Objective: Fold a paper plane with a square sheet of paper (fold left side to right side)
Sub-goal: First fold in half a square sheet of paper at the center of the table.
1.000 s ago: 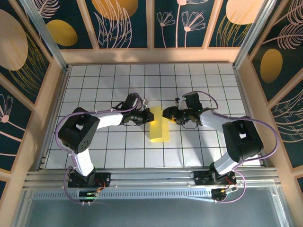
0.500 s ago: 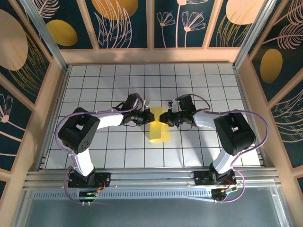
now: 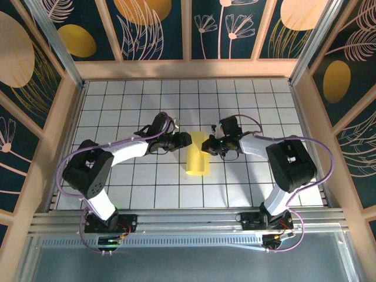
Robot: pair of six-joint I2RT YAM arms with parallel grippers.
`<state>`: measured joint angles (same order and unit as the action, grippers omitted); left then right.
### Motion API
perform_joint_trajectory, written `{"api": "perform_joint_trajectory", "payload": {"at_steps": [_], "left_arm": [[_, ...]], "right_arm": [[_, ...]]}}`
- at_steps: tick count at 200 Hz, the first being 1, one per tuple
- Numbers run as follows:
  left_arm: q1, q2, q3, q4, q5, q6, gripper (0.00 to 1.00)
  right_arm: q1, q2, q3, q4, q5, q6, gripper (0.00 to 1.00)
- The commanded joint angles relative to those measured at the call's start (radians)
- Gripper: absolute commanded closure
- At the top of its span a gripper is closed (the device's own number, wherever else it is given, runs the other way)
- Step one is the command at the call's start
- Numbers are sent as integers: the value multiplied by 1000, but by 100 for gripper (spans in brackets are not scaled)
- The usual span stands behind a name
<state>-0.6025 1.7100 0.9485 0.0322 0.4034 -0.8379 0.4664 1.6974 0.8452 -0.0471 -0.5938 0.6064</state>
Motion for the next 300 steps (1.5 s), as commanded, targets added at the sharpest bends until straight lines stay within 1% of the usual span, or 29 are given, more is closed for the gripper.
{"api": "perform_joint_trajectory", "payload": {"at_steps": [1, 46, 52, 95, 134, 174, 189, 208, 240, 267, 281, 300], "left_arm": [[-9, -3, 7, -63, -22, 23, 47], [-23, 76, 18, -63, 1, 33, 45], [-25, 86, 51, -64, 3, 36, 45], [-27, 136, 78, -56, 15, 39, 46], [-31, 174, 91, -65, 14, 47, 50], [-37, 196, 101, -90, 6, 55, 55], [-39, 202, 109, -106, 1, 60, 58], [-44, 210, 128, -148, -29, 73, 61], [-55, 228, 147, -178, -40, 85, 62], [-63, 242, 168, -200, -49, 93, 62], [-66, 247, 176, -213, -54, 97, 62], [-69, 256, 186, -231, -65, 102, 61]], "right_arm": [[-3, 21, 31, -77, 70, -30, 100], [-2, 31, 34, -96, 71, -35, 100], [-2, 33, 34, -96, 72, -35, 100], [3, 33, 28, -95, 74, -33, 100], [5, 29, 28, -100, 84, -34, 100], [5, 25, 25, -105, 92, -34, 96], [6, 23, 26, -106, 96, -34, 93], [5, 8, 22, -109, 114, -31, 84], [-1, -31, 21, -135, 166, -38, 68], [-17, -74, 22, -185, 258, -56, 57], [-32, -105, 11, -193, 293, -59, 53], [-53, -144, -6, -192, 313, -57, 51]]}}
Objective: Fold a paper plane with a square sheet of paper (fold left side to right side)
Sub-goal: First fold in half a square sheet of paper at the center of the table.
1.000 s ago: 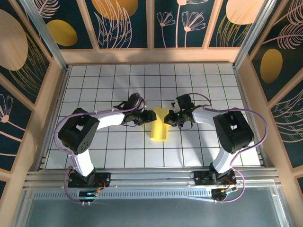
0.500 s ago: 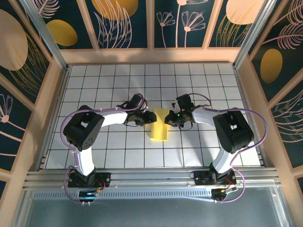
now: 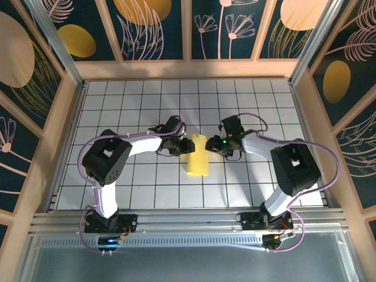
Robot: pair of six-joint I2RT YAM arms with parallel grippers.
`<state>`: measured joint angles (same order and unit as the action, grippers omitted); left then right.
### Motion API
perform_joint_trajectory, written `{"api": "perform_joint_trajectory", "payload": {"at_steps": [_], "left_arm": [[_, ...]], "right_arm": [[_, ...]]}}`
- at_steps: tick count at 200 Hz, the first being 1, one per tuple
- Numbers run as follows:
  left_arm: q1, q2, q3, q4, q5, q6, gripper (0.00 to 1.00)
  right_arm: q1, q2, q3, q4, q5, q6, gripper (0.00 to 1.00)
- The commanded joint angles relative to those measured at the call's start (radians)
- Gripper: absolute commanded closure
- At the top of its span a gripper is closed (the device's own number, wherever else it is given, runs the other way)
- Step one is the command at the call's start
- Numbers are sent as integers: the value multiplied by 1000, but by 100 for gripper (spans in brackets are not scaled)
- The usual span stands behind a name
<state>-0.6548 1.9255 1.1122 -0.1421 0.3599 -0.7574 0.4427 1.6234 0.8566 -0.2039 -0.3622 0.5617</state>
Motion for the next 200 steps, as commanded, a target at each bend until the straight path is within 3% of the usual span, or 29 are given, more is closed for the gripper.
{"api": "perform_joint_trajectory", "payload": {"at_steps": [1, 70, 200], "left_arm": [[-17, 40, 23, -57, -22, 21, 61], [-30, 62, 61, -141, -92, 36, 59], [-32, 75, 81, -195, -151, 21, 58]], "right_arm": [[-31, -71, -18, -35, 82, -13, 51], [-85, -141, -62, -22, 85, -8, 49], [-88, -136, -57, -7, 38, -14, 50]]}}
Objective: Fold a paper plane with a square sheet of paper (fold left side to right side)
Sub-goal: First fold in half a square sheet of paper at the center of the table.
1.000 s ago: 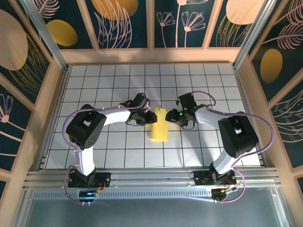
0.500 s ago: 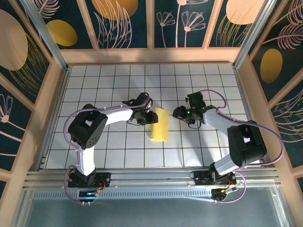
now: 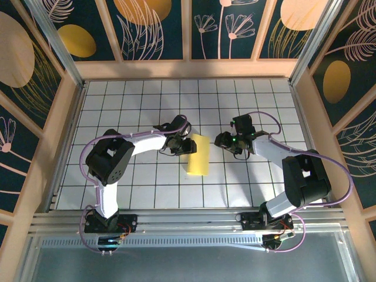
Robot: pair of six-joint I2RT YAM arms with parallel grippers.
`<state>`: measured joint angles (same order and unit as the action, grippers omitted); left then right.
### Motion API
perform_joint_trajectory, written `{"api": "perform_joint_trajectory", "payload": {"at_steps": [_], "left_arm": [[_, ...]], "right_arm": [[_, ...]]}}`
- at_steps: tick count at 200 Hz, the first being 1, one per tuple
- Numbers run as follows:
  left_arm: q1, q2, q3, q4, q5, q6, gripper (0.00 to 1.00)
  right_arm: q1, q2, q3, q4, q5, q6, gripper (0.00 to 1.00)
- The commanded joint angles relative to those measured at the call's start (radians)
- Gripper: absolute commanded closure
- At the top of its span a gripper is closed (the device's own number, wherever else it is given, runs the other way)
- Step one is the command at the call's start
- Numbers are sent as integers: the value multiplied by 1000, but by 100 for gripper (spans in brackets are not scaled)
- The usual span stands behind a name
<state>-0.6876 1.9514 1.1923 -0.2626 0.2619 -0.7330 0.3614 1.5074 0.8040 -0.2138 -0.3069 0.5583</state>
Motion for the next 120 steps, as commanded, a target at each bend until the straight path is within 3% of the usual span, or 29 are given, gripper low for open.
{"api": "perform_joint_trajectory", "payload": {"at_steps": [1, 120], "left_arm": [[1, 50, 1, -75, -53, -4, 58], [0, 57, -3, -86, -58, -20, 58]], "right_arm": [[-8, -20, -5, 3, -20, -11, 50], [-5, -2, -9, 16, -81, -3, 49]]}}
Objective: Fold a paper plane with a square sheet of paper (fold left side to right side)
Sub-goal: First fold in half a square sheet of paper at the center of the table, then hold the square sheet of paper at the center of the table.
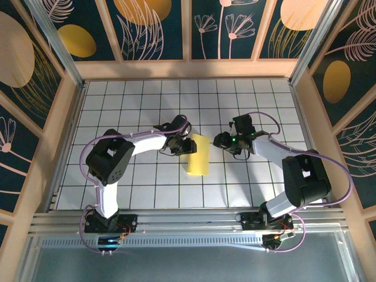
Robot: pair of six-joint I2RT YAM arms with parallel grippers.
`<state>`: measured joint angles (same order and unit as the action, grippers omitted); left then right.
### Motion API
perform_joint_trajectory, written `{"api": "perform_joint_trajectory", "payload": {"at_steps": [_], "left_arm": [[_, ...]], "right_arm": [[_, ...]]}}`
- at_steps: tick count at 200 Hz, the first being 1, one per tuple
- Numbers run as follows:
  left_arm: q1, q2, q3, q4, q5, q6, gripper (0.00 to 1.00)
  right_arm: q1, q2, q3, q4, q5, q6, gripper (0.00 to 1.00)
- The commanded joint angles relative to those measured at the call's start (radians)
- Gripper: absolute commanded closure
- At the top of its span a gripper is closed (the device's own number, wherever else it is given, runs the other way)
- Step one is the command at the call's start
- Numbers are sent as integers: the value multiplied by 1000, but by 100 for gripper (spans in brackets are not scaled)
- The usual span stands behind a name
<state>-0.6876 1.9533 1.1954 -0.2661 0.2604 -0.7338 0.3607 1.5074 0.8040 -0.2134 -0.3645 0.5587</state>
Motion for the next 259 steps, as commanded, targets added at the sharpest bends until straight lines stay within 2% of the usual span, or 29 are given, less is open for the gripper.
{"api": "perform_joint_trajectory", "payload": {"at_steps": [1, 61, 204, 259], "left_arm": [[0, 54, -7, -82, -56, -20, 58], [2, 58, -8, -91, -61, -30, 58], [0, 59, -13, -111, -81, -44, 57], [0, 58, -12, -113, -82, -44, 58]], "right_arm": [[-4, -2, -9, 16, -24, -3, 49], [16, 24, -8, 40, -88, 15, 51], [38, 26, -2, 31, -68, 26, 53], [42, 35, -6, 56, -123, 27, 57]]}}
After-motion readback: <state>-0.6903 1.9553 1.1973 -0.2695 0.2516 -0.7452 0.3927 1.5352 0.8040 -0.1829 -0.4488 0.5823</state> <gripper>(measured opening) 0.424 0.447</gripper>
